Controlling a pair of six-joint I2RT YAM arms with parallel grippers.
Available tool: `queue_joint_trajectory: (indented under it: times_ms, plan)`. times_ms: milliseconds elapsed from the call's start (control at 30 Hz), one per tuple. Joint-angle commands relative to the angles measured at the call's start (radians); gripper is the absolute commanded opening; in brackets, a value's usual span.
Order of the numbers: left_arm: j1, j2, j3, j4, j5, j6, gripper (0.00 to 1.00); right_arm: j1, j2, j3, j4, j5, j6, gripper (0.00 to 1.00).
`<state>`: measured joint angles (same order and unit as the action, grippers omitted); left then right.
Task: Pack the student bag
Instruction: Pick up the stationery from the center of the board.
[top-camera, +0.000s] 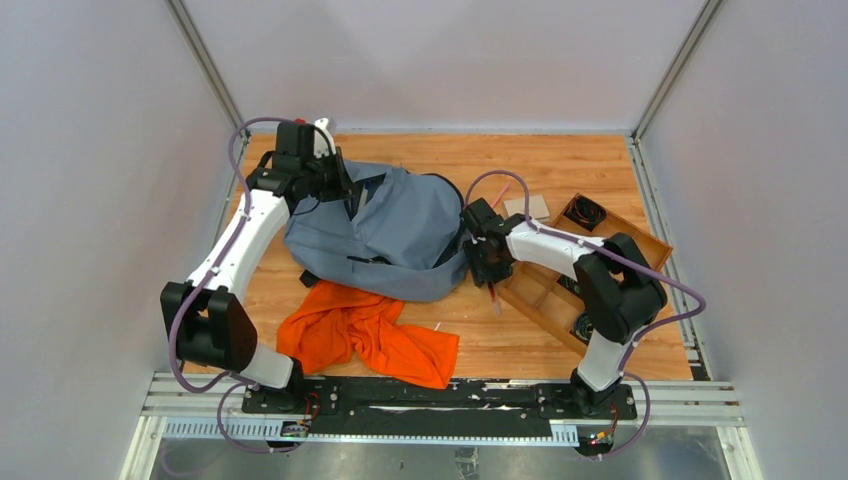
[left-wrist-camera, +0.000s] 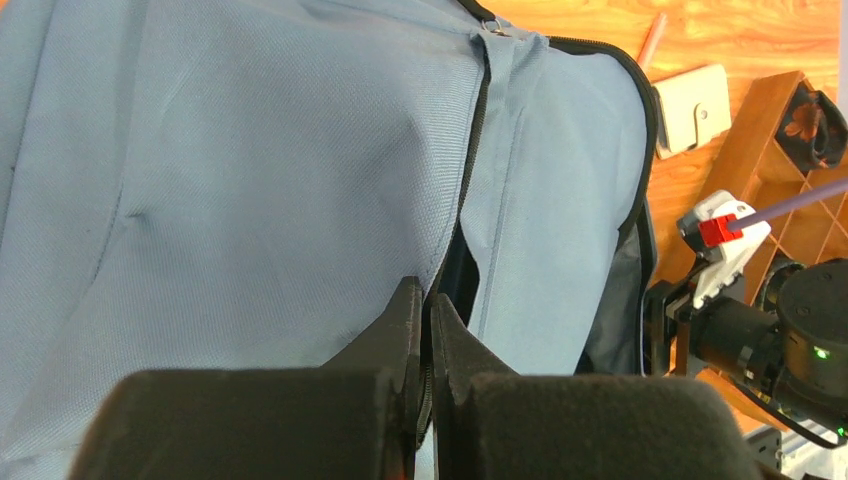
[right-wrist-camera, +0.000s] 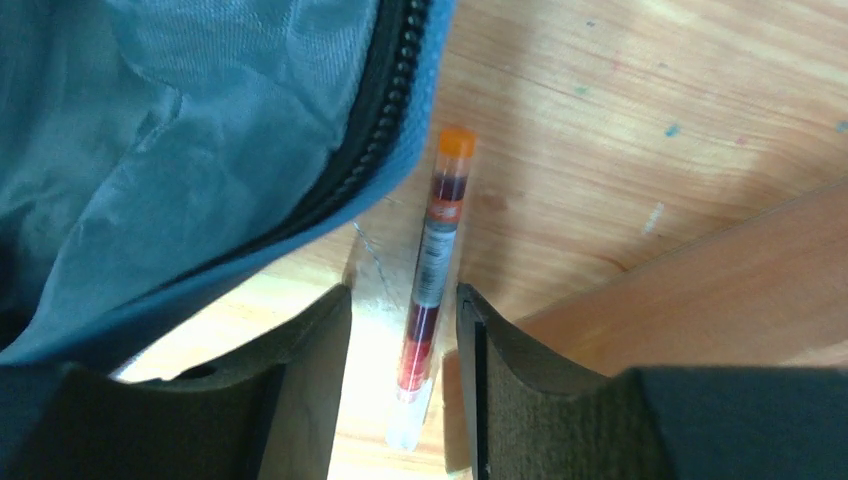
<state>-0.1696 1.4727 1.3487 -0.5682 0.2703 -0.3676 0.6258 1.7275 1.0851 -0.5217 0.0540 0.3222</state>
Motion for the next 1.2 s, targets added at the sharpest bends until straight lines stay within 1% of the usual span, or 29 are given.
queue_joint_trajectory:
  times_ms: [0,67,133,200,300,333,600,733,800,967,1167]
  plan:
    - [0.005,-0.027,-0.010,0.051,0.026,-0.002,0.00,-0.005,0.057,-0.001,-0.012,0.055,0.018,0.46]
    - [0.005,-0.028,-0.009,0.050,0.029,-0.003,0.00,-0.005,0.077,-0.002,-0.009,0.054,0.023,0.45]
    - [0.005,-0.030,-0.010,0.053,0.035,-0.005,0.00,-0.006,0.092,-0.006,0.005,0.023,0.027,0.40]
    - [0.005,-0.029,-0.011,0.055,0.042,-0.007,0.00,-0.006,0.091,-0.013,0.025,-0.026,0.034,0.28]
    - [0.005,-0.032,-0.011,0.055,0.047,-0.005,0.00,-0.006,0.065,-0.017,0.038,-0.038,0.046,0.03]
    - [0.005,-0.032,-0.011,0.056,0.048,-0.004,0.00,-0.007,0.050,-0.019,0.037,-0.039,0.049,0.00]
    - [0.005,-0.014,-0.027,0.067,0.083,-0.005,0.00,-0.008,-0.146,-0.004,-0.025,-0.027,0.051,0.00]
    - [0.005,-0.002,-0.032,0.083,0.113,-0.020,0.00,-0.009,-0.216,0.040,-0.074,-0.012,0.048,0.00]
    - [0.005,0.001,-0.027,0.084,0.124,-0.022,0.00,-0.010,-0.244,0.082,-0.086,-0.031,0.048,0.00]
    - [0.005,-0.012,-0.030,0.081,0.135,-0.020,0.00,-0.011,-0.233,0.221,-0.064,-0.216,0.049,0.00]
    - [0.005,-0.042,-0.056,0.078,0.147,-0.012,0.00,-0.011,-0.096,0.386,0.027,-0.448,0.106,0.00]
